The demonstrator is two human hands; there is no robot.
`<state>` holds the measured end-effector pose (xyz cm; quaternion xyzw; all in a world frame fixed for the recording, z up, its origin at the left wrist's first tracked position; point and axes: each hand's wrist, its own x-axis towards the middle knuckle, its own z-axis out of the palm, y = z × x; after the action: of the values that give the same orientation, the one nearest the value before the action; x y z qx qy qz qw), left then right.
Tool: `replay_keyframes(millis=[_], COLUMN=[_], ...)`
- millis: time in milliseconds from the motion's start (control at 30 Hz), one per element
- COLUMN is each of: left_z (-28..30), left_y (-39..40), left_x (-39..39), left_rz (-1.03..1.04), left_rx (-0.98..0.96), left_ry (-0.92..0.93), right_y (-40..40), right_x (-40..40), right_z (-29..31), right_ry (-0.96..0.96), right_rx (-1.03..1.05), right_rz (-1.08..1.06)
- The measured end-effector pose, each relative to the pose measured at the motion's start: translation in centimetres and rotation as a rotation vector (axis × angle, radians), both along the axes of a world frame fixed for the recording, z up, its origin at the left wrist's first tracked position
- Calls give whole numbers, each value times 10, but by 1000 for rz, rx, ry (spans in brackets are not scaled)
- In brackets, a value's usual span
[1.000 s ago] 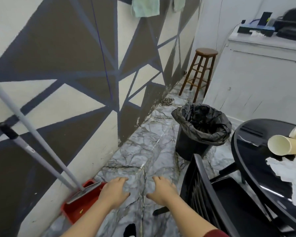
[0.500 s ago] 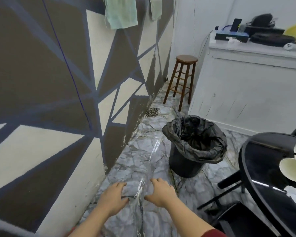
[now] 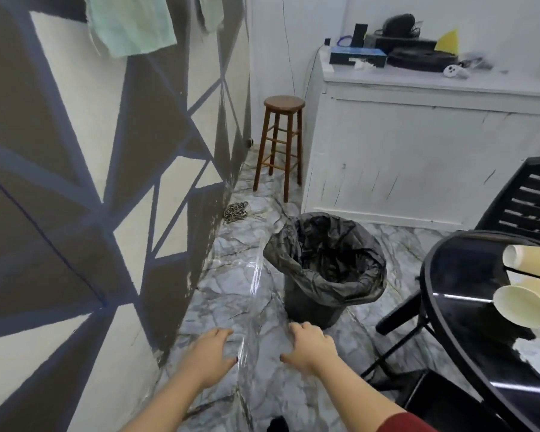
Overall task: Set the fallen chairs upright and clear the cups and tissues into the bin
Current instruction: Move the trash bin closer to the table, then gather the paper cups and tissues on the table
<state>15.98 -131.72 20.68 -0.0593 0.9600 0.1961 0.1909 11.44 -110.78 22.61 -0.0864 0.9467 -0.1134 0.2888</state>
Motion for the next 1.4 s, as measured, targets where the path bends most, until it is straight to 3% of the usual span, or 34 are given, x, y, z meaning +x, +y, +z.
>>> replay_keyframes(millis=[567, 1067, 1400], left_z=[19, 24, 27], left_y=[64, 209, 307], left_x=[-239, -434, -483], left_rz=[-296, -787, -1093], left_rx=[59, 84, 77], left_ry=[32, 52, 66], right_y=[53, 155, 218], right_x=[-176, -283, -290], right_z=[0, 12, 25], right_ry=[19, 104, 293], right_rx=[-10, -92, -63], right_rz=[-241, -718, -1034])
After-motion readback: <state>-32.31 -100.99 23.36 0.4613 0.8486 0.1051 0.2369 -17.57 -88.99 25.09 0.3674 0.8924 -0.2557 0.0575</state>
